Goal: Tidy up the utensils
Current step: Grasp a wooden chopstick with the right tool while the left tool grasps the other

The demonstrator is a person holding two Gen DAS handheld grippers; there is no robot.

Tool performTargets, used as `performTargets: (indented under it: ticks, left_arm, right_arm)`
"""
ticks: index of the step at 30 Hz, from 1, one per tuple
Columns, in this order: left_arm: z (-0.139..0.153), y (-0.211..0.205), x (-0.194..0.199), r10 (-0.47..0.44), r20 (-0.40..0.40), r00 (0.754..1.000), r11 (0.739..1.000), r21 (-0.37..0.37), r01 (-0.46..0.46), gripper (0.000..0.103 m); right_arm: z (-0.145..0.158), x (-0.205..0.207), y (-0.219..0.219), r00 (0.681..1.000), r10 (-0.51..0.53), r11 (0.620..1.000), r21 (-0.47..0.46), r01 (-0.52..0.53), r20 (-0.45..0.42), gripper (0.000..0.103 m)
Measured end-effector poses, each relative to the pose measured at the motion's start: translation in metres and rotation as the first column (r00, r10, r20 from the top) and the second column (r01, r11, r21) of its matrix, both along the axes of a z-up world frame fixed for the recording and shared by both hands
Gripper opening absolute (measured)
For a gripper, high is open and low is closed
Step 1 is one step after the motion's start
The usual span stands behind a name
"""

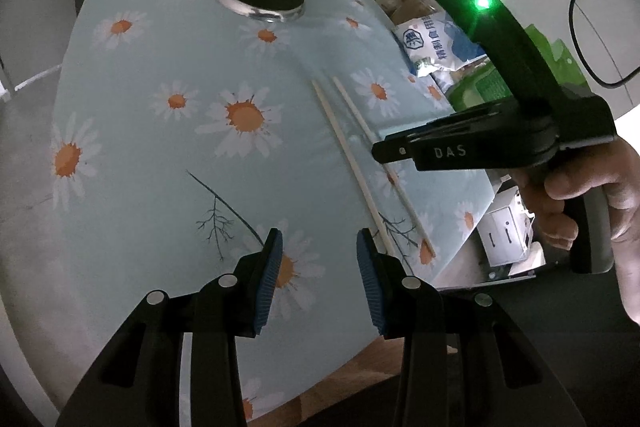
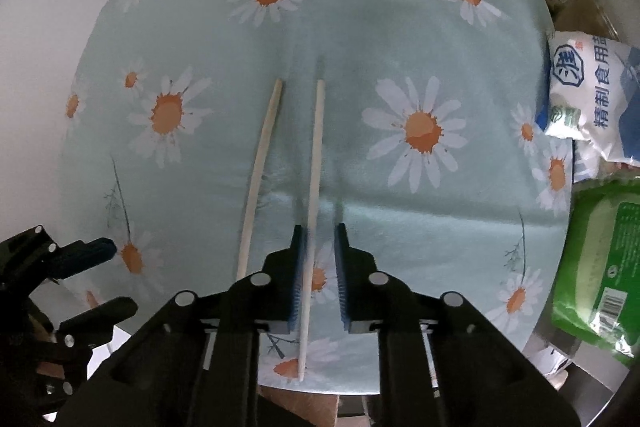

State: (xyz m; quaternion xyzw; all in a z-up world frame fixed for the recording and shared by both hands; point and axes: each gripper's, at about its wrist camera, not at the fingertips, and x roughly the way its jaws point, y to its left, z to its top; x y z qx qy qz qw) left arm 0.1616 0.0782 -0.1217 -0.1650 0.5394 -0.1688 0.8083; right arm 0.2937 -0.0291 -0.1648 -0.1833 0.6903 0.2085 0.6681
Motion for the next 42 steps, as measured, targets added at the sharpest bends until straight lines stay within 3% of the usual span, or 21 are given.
performTargets:
  ticks: [3,12,23,32,36,42]
  left_arm:
    - [0.001,-0.002,0.003,0.003,0.001,1.000,1.000,0.008,-0.003,0.037]
    - [-0.002,-0.018,0.016,0.038,-0.033,0.999,0.998,0.060,-0.036,0.037]
    - [-0.002,-0.058,0.047,0.092,-0.098,0.991,0.983,0.166,-0.075,0.037]
    - [-0.015,-0.079,0.071,0.199,-0.171,0.965,0.948,0.284,-0.145,0.035]
    - [-0.020,-0.086,0.082,0.233,-0.197,0.952,0.924,0.351,-0.153,0.012]
    - [-0.021,-0.089,0.089,0.280,-0.230,0.932,0.912,0.367,-0.183,0.004]
  right_arm:
    - [-0.001,0.003,-0.002,1.000,-0.009,1.000,0.019,0.010,-0.011,0.006]
    - [-0.007,0.025,-0.032,0.997,-0.010,0.989,0.148,0.022,-0.080,0.006]
    - [0.032,0.033,-0.082,0.993,0.079,0.925,0.379,-0.039,-0.091,0.006]
    - [0.053,0.039,-0.121,0.993,0.092,0.878,0.476,-0.046,-0.074,0.006]
    - [0.052,0.045,-0.127,0.992,0.095,0.853,0.521,-0.038,-0.083,0.006]
    - [0.052,0.049,-0.132,0.986,0.137,0.819,0.572,-0.057,-0.098,0.006]
